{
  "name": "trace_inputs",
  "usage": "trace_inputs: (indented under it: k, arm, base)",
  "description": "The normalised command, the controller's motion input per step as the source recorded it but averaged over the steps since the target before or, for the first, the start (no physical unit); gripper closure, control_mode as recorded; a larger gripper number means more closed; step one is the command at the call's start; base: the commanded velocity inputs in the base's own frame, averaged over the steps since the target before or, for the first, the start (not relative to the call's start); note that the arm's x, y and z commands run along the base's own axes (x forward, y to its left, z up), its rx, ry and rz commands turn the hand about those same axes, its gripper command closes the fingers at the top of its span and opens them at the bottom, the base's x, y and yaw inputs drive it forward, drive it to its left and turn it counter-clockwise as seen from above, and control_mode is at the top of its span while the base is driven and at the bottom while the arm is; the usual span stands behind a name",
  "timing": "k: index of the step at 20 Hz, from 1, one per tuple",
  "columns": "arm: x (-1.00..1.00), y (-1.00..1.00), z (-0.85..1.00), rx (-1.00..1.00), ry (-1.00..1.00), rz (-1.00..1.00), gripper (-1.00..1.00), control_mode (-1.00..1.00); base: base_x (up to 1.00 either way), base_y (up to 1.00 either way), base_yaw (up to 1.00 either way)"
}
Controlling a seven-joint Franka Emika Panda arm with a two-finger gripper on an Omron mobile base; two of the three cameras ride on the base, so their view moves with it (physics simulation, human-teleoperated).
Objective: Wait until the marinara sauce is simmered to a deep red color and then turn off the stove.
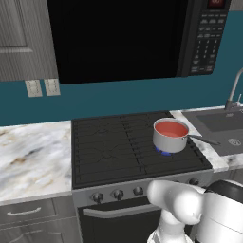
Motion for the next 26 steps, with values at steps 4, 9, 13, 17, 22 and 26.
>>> trace_inputs:
  k: [4, 9, 13, 17, 22, 26]
  arm:
    - [0.00, 0.00, 0.00, 0.00, -0.03, 0.00, -1.00, -1.00]
    - [0.00, 0.08, 0.00, 0.00, -0.06, 0.00, -1.00, -1.00]
    - [0.07, 0.29, 0.00, 0.00, -0.02, 0.00, -1.00, -1.00]
    - [0.13, 0.29, 0.00, 0.00, -0.01, 0.00, -1.00, -1.00]
    - [0.25, 0.13, 0.00, 0.00, -0.01, -0.03, -1.00, -1.00]
    - [0.26, 0.00, 0.00, 0.00, 0.00, -0.01, -1.00, -1.00]
  base:
    - [0.00, 0.00, 0.00]
    - [0.00, 0.00, 0.00]
    - [0.00, 0.00, 0.00]
    - [0.00, 0.00, 0.00]
    - [0.00, 0.00, 0.00]
    - [0.00, 0.00, 0.00]
